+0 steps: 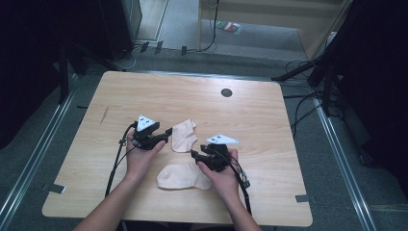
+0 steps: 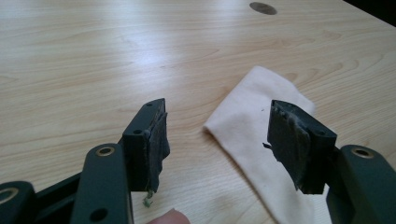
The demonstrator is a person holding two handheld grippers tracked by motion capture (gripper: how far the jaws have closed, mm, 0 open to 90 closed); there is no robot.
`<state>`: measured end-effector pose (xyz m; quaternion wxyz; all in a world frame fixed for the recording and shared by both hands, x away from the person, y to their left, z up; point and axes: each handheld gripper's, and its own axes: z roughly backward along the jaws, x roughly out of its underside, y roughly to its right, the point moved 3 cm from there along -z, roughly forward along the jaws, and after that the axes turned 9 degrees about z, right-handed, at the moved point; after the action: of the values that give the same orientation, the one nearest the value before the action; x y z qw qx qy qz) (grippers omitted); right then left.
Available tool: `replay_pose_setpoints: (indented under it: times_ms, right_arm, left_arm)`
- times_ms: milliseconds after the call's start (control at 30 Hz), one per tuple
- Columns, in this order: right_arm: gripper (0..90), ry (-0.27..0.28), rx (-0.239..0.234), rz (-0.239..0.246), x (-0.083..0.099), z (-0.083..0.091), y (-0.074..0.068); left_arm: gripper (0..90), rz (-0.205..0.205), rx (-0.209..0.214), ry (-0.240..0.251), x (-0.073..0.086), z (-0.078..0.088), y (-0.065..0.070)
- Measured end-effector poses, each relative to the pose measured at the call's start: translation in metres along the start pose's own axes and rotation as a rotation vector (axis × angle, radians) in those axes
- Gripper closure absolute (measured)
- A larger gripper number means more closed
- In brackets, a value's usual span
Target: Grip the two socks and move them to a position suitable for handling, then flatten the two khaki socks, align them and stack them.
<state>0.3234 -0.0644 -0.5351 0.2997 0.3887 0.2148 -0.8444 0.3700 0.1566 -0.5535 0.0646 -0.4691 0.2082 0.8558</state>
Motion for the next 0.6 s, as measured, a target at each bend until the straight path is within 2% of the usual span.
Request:
replay_pose_setpoints:
  times_ms: [33,67,100,133,200,300,333,367,400,433,467,600]
  right_arm:
    - [54.0,0.0,0.0,0.0,0.0,0.0,0.0]
    - [54.0,-0.01,-0.002,0.003,-0.003,-0.006,0.0]
    - [53.3,-0.029,0.017,-0.011,-0.009,-0.016,-0.001]
    - [53.3,-0.029,0.017,-0.011,-0.009,-0.016,-0.001]
    - [48.4,-0.068,0.064,-0.034,-0.015,-0.033,0.0]
    - [47.3,-0.093,0.09,-0.036,-0.016,-0.042,0.001]
    - [46.7,-0.103,0.102,-0.032,-0.017,-0.046,0.0]
    - [45.5,-0.136,0.127,-0.02,-0.02,-0.052,-0.001]
    - [45.5,-0.136,0.127,-0.02,-0.02,-0.052,-0.001]
    - [45.3,-0.162,0.169,-0.013,-0.021,-0.056,-0.001]
    - [45.4,-0.165,0.183,-0.008,-0.022,-0.057,0.0]
    - [46.7,-0.19,0.2,0.011,-0.021,-0.061,-0.001]
  left_arm:
    - [38.0,-0.004,-0.005,0.005,0.001,0.001,-0.002]
    - [38.1,0.003,-0.003,0.012,0.001,0.001,-0.003]
    - [38.0,0.007,0.0,0.008,0.002,0.0,-0.005]
    - [37.9,0.007,0.0,0.008,0.002,0.0,-0.005]
    - [38.1,0.009,-0.008,0.004,0.003,0.0,-0.007]
    - [38.4,0.019,-0.007,-0.001,0.003,0.0,-0.007]
    - [38.6,0.019,-0.008,-0.002,0.003,0.0,-0.007]
    - [38.9,0.018,-0.007,-0.004,0.003,0.0,-0.006]
    - [38.9,0.018,-0.007,-0.004,0.003,0.0,-0.006]
    - [39.0,0.017,-0.007,-0.005,0.003,0.0,-0.006]
    - [39.1,0.018,-0.008,-0.008,0.003,0.0,-0.006]
    - [39.3,0.021,-0.012,-0.01,0.003,0.0,-0.007]
